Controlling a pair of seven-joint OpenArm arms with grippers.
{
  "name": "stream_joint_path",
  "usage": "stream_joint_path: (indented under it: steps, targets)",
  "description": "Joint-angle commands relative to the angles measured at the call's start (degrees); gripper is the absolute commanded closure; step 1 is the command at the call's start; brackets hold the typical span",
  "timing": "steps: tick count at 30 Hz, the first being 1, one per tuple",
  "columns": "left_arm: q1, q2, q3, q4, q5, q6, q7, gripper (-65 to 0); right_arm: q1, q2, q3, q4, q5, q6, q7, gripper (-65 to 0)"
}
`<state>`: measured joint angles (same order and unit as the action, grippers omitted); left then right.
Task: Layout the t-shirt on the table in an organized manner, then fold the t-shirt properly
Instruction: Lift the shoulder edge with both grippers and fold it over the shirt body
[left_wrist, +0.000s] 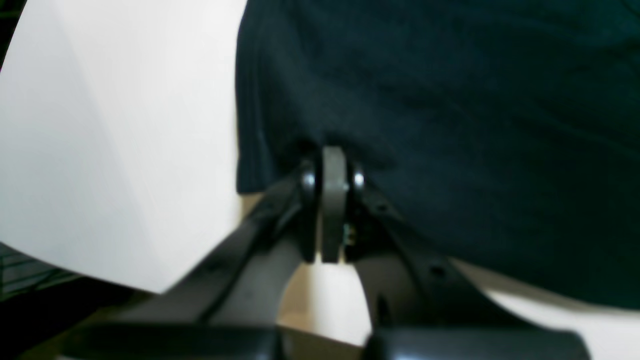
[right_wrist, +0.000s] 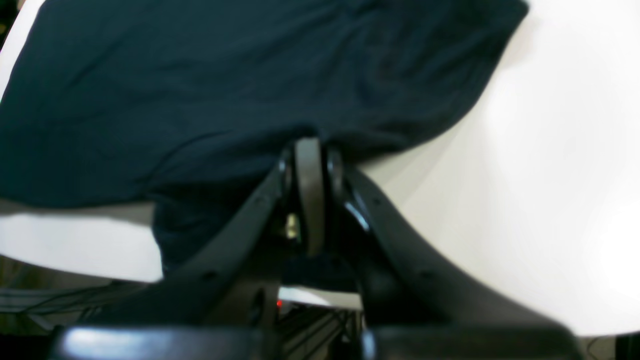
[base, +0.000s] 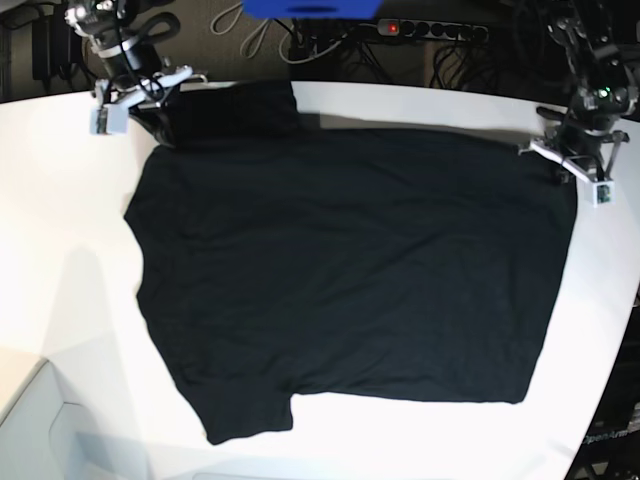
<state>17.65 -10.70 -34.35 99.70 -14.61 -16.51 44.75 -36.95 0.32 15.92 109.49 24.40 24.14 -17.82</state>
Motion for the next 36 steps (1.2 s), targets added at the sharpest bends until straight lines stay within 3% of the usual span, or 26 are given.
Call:
stream_joint_path:
  steps: [1, 15, 20, 24, 30, 36]
  targets:
    - [-1.25, -0.95, -0.25, 1.27, -0.11, 0.21, -1.54, 0.0, 1.04, 0.25, 0.74, 1.06, 0.87, 0.25, 1.52, 0.0]
    - [-11.1, -1.13, 0.19, -4.27, 0.15, 0.29, -1.54, 0.0, 11.5, 0.52, 2.49, 0.71, 0.78, 0.08, 0.99, 0.0]
    - [-15.14, -1.3, 0.19, -8.58, 0.15, 0.12, -1.54, 0.0, 17.65, 0.43, 2.85, 0.53, 0.78, 0.08, -5.78, 0.0]
    - [-18.48, -1.3, 0.28, -11.48, 0.15, 0.21, -1.54, 0.0, 22.49, 0.52, 2.58, -2.99, 0.78, 0.08, -8.33, 0.0]
    - [-22.44, -2.88, 5.03, -15.17, 0.24, 0.47, -1.54, 0.0, 28.38, 1.75, 2.32, -11.16, 0.78, 0.08, -8.68, 0.0]
    - [-25.25, -3.24, 5.29, -18.34, 0.24, 0.56, -1.54, 0.0, 32.6, 3.33, 2.32, -17.05, 0.78, 0.08, -8.68, 0.0]
